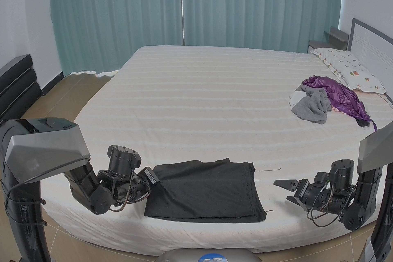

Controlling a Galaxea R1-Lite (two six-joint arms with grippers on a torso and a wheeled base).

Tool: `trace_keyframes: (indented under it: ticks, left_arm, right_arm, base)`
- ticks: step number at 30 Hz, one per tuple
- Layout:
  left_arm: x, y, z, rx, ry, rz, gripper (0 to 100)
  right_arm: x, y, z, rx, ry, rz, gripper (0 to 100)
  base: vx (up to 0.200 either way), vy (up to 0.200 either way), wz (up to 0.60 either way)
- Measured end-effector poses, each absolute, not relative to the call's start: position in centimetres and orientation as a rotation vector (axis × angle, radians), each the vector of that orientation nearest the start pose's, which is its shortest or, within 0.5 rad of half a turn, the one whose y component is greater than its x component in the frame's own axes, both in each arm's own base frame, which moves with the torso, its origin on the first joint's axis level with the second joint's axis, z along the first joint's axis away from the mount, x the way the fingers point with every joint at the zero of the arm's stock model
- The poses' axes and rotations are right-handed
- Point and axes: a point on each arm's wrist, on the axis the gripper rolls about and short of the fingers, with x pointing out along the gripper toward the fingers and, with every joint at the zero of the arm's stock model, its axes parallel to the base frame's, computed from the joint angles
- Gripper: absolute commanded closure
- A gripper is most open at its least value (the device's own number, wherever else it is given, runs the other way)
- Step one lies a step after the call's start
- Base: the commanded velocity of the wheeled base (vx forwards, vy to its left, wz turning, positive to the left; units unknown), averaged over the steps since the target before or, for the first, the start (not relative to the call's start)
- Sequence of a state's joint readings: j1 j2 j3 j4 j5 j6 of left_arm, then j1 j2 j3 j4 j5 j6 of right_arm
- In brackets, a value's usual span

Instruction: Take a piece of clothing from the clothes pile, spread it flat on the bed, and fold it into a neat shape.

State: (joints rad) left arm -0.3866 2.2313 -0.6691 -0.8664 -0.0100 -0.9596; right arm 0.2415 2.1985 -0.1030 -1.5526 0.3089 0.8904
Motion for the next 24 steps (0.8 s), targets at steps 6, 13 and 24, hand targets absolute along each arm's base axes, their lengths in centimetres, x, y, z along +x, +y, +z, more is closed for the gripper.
trace_keyframes:
  ticks: [6, 13, 24]
  left_arm:
    - [31.3, -12.8, -0.3, -0.784, 0.810, -0.015, 0]
    - [31.3, -12.4, -0.2, -0.794, 0.810, -0.003, 0]
    - [31.7, -10.5, 2.1, -0.889, 0.740, 0.016, 0]
  right_arm:
    - [23.3, 6.5, 0.2, 0.887, 0.753, 0.249, 0]
    - [23.3, 6.5, 0.2, 0.890, 0.752, 0.247, 0]
    - [23.8, 5.9, 1.1, 0.887, 0.668, 0.190, 0]
  base:
    - [0.000, 0.000, 0.00]
    - [0.000, 0.000, 0.00]
    - [0.000, 0.000, 0.00]
